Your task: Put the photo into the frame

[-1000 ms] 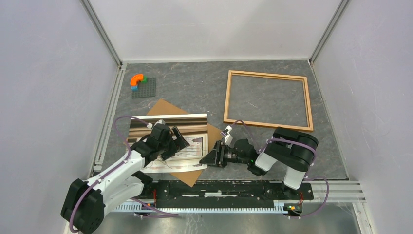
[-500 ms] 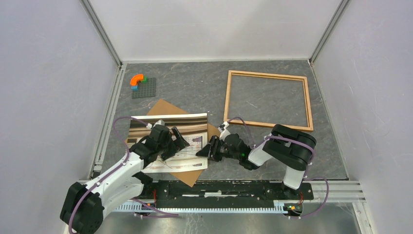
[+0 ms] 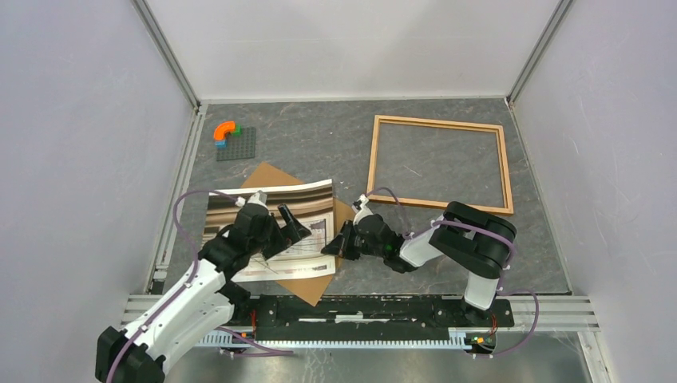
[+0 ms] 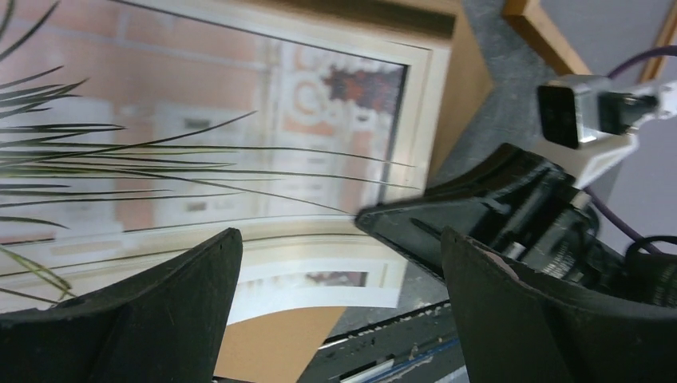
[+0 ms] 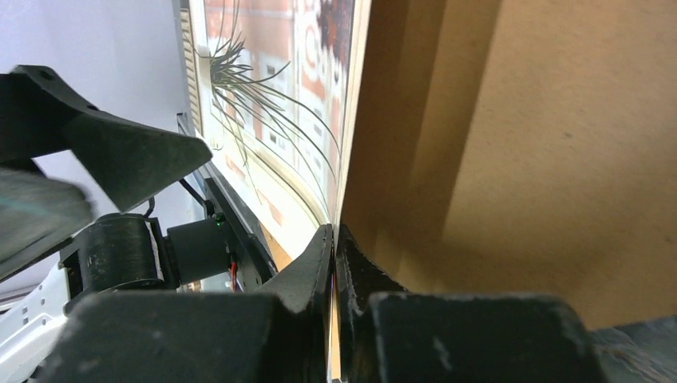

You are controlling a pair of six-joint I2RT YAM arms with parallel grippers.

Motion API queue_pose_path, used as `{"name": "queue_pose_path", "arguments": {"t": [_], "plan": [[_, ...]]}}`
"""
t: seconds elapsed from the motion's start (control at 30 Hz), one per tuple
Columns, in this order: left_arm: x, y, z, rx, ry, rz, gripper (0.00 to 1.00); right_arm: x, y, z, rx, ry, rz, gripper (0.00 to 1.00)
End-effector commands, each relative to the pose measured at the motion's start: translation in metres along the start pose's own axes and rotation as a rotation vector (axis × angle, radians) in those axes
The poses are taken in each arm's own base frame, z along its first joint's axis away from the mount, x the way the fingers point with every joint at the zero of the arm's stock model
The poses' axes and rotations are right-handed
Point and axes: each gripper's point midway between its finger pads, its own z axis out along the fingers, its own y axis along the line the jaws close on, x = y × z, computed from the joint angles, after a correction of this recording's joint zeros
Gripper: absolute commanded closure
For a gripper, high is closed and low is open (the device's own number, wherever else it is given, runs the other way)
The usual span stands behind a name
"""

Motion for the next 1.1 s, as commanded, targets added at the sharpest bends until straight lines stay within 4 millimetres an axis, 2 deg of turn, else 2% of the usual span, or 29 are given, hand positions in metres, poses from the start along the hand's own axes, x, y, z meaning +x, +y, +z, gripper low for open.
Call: {"name": "queue_pose_path", "arguments": {"t": [0.0,0.1,0.2,0.27,0.33,0.43,0.57,0.63,0.7,0.73,0.8,0.87,0.9,0.97,1.03,1.07], "plan": [[-0.016,-0.039,-0.027,0.135,-0.027,0.068,0.0,-0.007,0.022,0.008,-0.034,-0.009,-0.073,0.95],[-0.026,-0.055,-0.043,0.175,-0.053,0.114,0.0,-0.013,0.039,0.009,-0.054,0.028,-0.208,1.0],[-0.036,-0.068,-0.059,0.194,-0.072,0.181,0.0,-0.024,0.054,0.004,-0.081,0.101,-0.378,1.0],[-0.043,-0.076,-0.068,0.203,-0.084,0.218,0.0,-0.031,0.046,-0.005,-0.056,0.199,-0.47,1.0],[-0.047,-0.084,-0.077,0.22,-0.091,0.252,0.0,-0.044,0.036,-0.023,-0.039,0.267,-0.55,1.0],[-0.052,-0.097,-0.09,0.264,-0.098,0.306,0.0,-0.081,0.018,-0.065,0.029,0.283,-0.646,1.0],[-0.055,-0.109,-0.1,0.302,-0.096,0.365,0.0,-0.142,-0.004,-0.141,0.204,0.214,-0.75,1.0],[-0.056,-0.114,-0.101,0.314,-0.09,0.388,0.0,-0.179,-0.011,-0.186,0.309,0.122,-0.773,1.0],[-0.057,-0.12,-0.102,0.333,-0.082,0.41,0.0,-0.212,-0.007,-0.23,0.392,0.016,-0.799,1.0],[-0.057,-0.125,-0.103,0.349,-0.081,0.419,0.0,-0.225,-0.001,-0.251,0.429,-0.034,-0.81,1.0],[-0.056,-0.131,-0.102,0.374,-0.06,0.436,0.0,-0.26,0.005,-0.3,0.624,-0.19,-0.827,1.0],[-0.055,-0.137,-0.102,0.389,-0.041,0.455,0.0,-0.284,0.019,-0.348,0.814,-0.312,-0.854,1.0],[-0.057,-0.139,-0.104,0.395,-0.043,0.467,0.0,-0.293,0.026,-0.372,0.908,-0.364,-0.853,1.0],[-0.059,-0.14,-0.103,0.392,-0.046,0.475,0.0,-0.313,0.045,-0.435,1.151,-0.509,-0.806,1.0],[-0.06,-0.142,-0.102,0.396,-0.052,0.485,0.0,-0.323,0.068,-0.494,1.354,-0.661,-0.739,1.0],[-0.061,-0.142,-0.102,0.397,-0.057,0.487,0.0,-0.325,0.083,-0.517,1.406,-0.739,-0.716,1.0]]}}
